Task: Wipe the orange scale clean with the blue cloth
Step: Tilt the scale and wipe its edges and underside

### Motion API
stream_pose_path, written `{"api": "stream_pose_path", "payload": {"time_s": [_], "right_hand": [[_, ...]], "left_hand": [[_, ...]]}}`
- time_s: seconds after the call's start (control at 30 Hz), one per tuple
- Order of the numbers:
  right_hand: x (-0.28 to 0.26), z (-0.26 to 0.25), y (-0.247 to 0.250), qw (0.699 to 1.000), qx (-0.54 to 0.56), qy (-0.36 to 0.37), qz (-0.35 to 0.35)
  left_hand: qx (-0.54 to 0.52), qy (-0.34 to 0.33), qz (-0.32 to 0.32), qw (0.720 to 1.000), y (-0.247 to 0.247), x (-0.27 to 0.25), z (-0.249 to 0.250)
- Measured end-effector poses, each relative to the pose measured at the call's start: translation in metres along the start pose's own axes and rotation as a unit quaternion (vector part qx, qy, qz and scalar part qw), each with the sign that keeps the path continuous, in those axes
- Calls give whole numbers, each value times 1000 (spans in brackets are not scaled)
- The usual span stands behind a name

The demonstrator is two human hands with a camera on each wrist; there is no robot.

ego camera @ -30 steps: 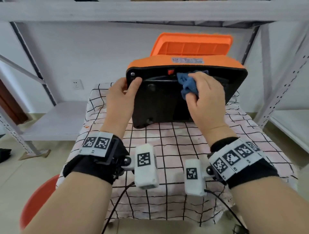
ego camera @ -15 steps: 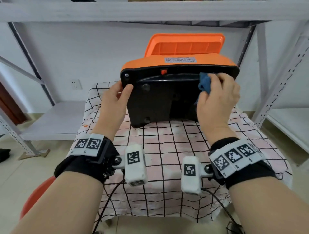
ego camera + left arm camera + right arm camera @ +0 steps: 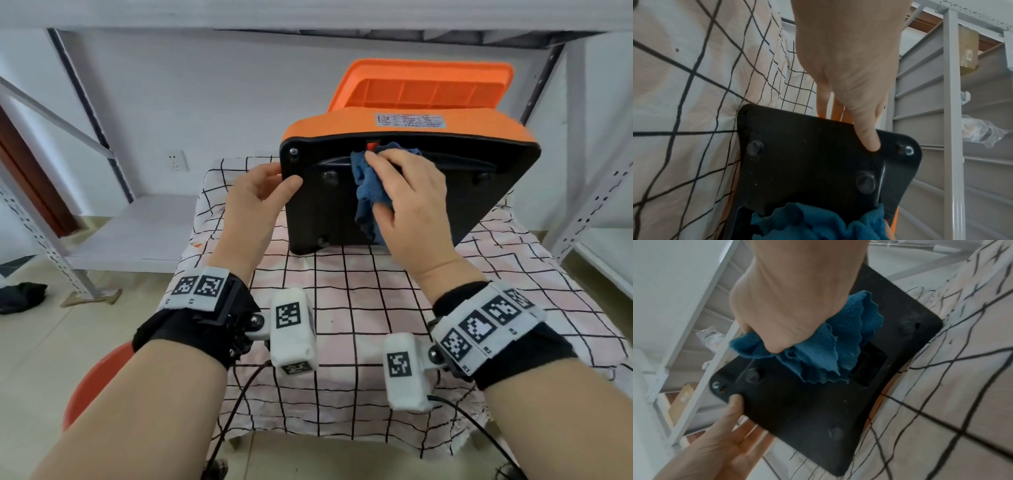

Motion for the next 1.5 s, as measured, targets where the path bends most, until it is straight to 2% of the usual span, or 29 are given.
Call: {"api": "stream_pose_path", "payload": {"time_s": [0.13, 0.27, 0.43, 0.57, 0.7, 0.83, 0.87, 0.93, 1.03, 1.07, 1.13, 1.2, 1.4, 1.5], "right_hand": [[8, -19, 1, 998, 26, -22, 51], [10, -55, -20, 998, 34, 52, 27], [7, -35, -15, 995, 38, 82, 27], [8, -8, 12, 995, 16, 32, 91], [13, 13, 40, 984, -32, -64, 163], [10, 16, 32, 964, 138, -123, 189], [9, 12, 22, 963, 170, -129, 167], [1, -3, -8, 977, 178, -96, 67], [-22, -18, -49, 989, 109, -38, -95], [-25, -19, -54, 988, 89, -25, -122], [-19, -20, -51, 989, 64, -5, -131], [-5, -22, -37, 993, 64, 9, -94], [30, -41, 6, 993, 58, 38, 100], [29, -47, 4, 989, 42, 46, 131]], "left_hand": [[14, 13, -12, 1000, 1, -2, -8], [39, -5, -54, 998, 2, -3, -6], [117, 25, -88, 989, -8, -4, -25], [141, -4, -33, 989, -20, -1, -5], [176, -47, -30, 983, -39, -3, 27], [181, -52, -17, 982, -43, -7, 32], [173, -47, -17, 984, -41, -7, 30], [147, -31, -24, 988, -36, -7, 23], [145, -9, -41, 989, -30, -6, 13], [144, -8, -49, 988, -29, -6, 12], [141, -10, -67, 988, -29, -5, 10], [149, -14, -83, 985, -29, -3, 9], [141, 15, -135, 981, -26, -9, 9], [92, 50, -142, 984, -23, -14, 9]]}}
Point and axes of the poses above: each hand's wrist, its own x-axis towards the middle knuckle, its own y-axis out of the back of the hand, z = x × y, the point moved 8 cm from there along x, towards the middle knuckle, and after that the axes turned 4 degrees about y, right-handed, at the moved point
